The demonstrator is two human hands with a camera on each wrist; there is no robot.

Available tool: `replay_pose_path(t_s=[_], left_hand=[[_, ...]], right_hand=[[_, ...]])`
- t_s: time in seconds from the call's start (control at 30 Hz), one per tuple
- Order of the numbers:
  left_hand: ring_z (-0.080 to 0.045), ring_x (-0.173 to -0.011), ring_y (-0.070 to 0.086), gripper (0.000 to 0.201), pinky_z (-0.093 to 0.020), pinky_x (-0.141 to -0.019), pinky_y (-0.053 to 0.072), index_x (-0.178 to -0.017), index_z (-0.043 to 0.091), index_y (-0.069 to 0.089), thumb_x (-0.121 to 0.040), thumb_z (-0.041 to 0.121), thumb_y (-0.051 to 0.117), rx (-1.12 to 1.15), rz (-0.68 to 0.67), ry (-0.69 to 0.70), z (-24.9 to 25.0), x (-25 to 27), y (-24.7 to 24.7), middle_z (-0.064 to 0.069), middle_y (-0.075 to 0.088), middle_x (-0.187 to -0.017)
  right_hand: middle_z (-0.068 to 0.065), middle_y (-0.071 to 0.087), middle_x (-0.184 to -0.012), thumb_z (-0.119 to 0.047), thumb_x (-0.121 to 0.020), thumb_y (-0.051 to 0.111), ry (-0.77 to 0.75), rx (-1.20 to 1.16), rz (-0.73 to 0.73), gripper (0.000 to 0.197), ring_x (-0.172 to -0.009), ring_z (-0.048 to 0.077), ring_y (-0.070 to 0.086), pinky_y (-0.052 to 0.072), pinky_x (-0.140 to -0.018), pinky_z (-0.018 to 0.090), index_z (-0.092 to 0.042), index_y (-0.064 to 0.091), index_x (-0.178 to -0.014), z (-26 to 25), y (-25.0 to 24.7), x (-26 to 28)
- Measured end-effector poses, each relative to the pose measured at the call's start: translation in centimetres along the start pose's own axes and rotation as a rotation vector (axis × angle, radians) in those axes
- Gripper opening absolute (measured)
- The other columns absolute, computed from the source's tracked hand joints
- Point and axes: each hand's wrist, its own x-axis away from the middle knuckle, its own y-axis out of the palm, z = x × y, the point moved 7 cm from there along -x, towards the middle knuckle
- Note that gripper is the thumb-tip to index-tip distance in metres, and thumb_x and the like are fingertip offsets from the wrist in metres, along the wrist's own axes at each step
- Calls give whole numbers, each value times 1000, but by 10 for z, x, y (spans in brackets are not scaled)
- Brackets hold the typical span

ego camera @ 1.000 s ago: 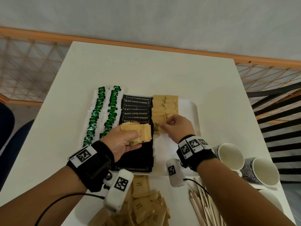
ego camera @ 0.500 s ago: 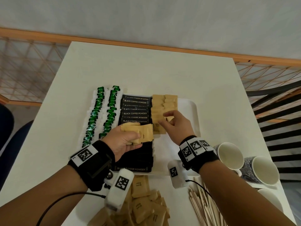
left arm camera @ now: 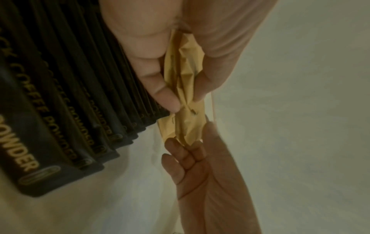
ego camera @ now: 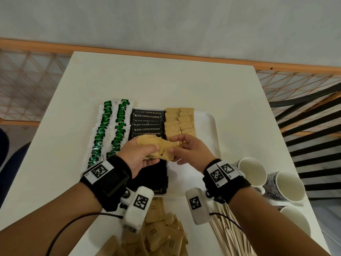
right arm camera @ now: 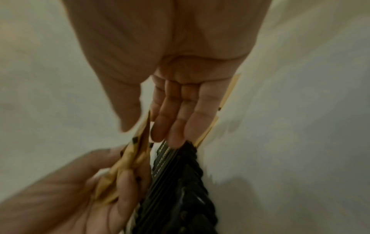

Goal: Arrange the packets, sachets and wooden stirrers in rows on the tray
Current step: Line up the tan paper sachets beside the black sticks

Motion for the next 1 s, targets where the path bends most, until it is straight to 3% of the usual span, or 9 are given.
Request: replay_pose_path(t_s=[0.17,0.33,0.43,0.5,0.63,0.7,0.8,0.9,1.0], left_hand=[[-20,-72,65,31,-25,-56,57,-108,11,60,-81,-5,66,-146,-26,28,-3,3,12,-15,64,-99],[-26,-86,66,33,-28,-60,59,-108,10,60,-79,-4,69,-164,9,8,-8,3,10,-16,64,-109],[-23,-83,66,32,-27,-59,59,-109,9,59,-81,-4,67,-141,12,8,-9,3,13,-15,65,-106],[-21,-80,65,31,-25,-58,58,-108,10,58,-82,-4,66,-109,17,8,-9,2,16,-14,65,-103],[-21,-79,66,31,-23,-52,55,-108,7,59,-82,-6,66,-49,71,46,-2,-2,13,-14,66,-102],[-21,-79,67,29,-23,-51,55,-106,8,59,-82,-6,65,-54,91,54,1,-3,10,-14,67,-101],[-21,-76,66,31,-23,-51,54,-109,8,60,-82,-7,65,-92,29,-17,-5,-3,17,-14,67,-99],[-22,-73,67,33,-25,-51,56,-110,8,60,-82,-8,64,-170,-88,-129,-21,-2,37,-13,67,-98],[-20,-74,67,27,-26,-55,57,-101,9,63,-81,-9,65,-232,-161,-184,-34,-2,55,-10,68,-91]], right_hand=[[-18,59,-74,-16,-76,78,-78,237,9,32,-59,-17,54,40,-59,1,-29,60,-99,-4,1,12],[-12,70,-86,-28,-78,76,-64,350,125,15,-78,1,64,49,-73,18,-33,67,-89,7,-14,12],[-16,69,-88,-31,-73,80,-56,326,89,30,-77,-6,62,50,-74,14,-34,67,-99,12,-15,13],[-12,71,-87,-28,-71,82,-56,297,63,32,-79,-2,65,53,-79,19,-34,68,-99,13,-14,13],[-6,69,-78,-28,-78,75,-38,336,185,15,-69,13,63,54,-67,27,-27,70,-92,15,-32,5],[-2,72,-84,-25,-83,71,-13,228,292,15,-77,19,68,57,-69,30,-21,71,-97,18,-50,3],[-3,72,-81,-20,-85,68,41,148,388,16,-73,18,69,59,-71,31,-15,72,-100,26,-68,-1],[-6,71,-80,-29,-82,70,77,304,408,9,-75,14,68,57,-75,35,-28,69,-90,31,-75,-8],[-8,69,-83,-35,-81,69,124,421,438,17,-82,12,65,51,-76,29,-30,66,-97,32,-79,-13]])
